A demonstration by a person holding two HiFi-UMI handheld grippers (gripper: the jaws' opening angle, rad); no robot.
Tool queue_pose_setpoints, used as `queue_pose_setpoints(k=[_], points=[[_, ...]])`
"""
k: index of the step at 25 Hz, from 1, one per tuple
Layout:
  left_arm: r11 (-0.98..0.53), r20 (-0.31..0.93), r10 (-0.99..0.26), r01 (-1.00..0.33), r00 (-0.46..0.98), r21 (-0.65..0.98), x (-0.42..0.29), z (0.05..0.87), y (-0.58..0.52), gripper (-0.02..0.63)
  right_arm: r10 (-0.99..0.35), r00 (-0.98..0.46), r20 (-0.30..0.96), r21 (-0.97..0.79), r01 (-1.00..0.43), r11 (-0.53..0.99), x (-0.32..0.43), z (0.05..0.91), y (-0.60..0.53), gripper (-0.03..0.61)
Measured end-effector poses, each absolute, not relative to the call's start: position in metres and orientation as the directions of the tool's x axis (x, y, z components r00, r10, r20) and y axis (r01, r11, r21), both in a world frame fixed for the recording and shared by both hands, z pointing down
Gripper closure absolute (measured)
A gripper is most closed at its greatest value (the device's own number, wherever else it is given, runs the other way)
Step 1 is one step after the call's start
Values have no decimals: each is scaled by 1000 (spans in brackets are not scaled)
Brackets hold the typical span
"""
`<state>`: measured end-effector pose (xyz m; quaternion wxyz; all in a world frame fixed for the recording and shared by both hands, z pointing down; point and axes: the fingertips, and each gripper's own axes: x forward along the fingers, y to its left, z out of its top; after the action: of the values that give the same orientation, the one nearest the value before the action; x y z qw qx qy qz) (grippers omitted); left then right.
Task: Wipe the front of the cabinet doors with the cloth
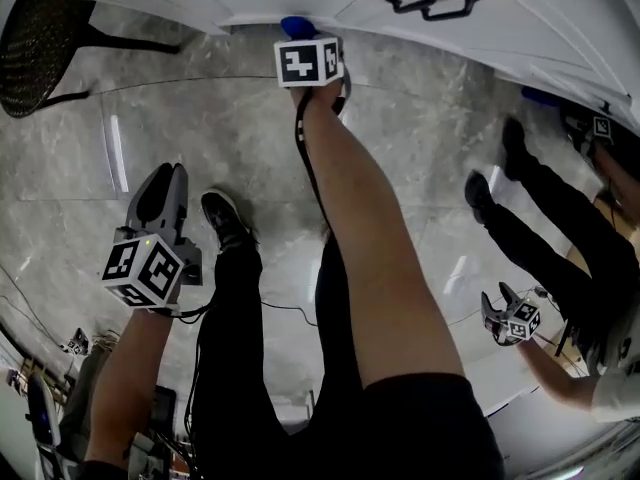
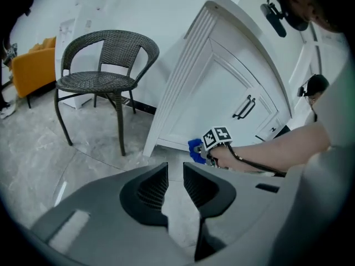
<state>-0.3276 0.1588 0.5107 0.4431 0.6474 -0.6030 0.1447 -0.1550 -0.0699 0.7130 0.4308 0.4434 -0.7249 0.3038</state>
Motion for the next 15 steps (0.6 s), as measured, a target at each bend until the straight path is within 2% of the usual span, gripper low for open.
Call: queue_pose_setpoints(k=[7, 15], points=[[-1, 675, -658, -896, 334, 443, -232, 494, 125, 526, -411, -172, 895, -20, -937, 349, -41, 703, -74, 497], [-39, 656, -666, -895, 356, 445, -172, 461, 106, 526, -457, -283, 843, -131, -933, 335, -3, 640, -37, 497]])
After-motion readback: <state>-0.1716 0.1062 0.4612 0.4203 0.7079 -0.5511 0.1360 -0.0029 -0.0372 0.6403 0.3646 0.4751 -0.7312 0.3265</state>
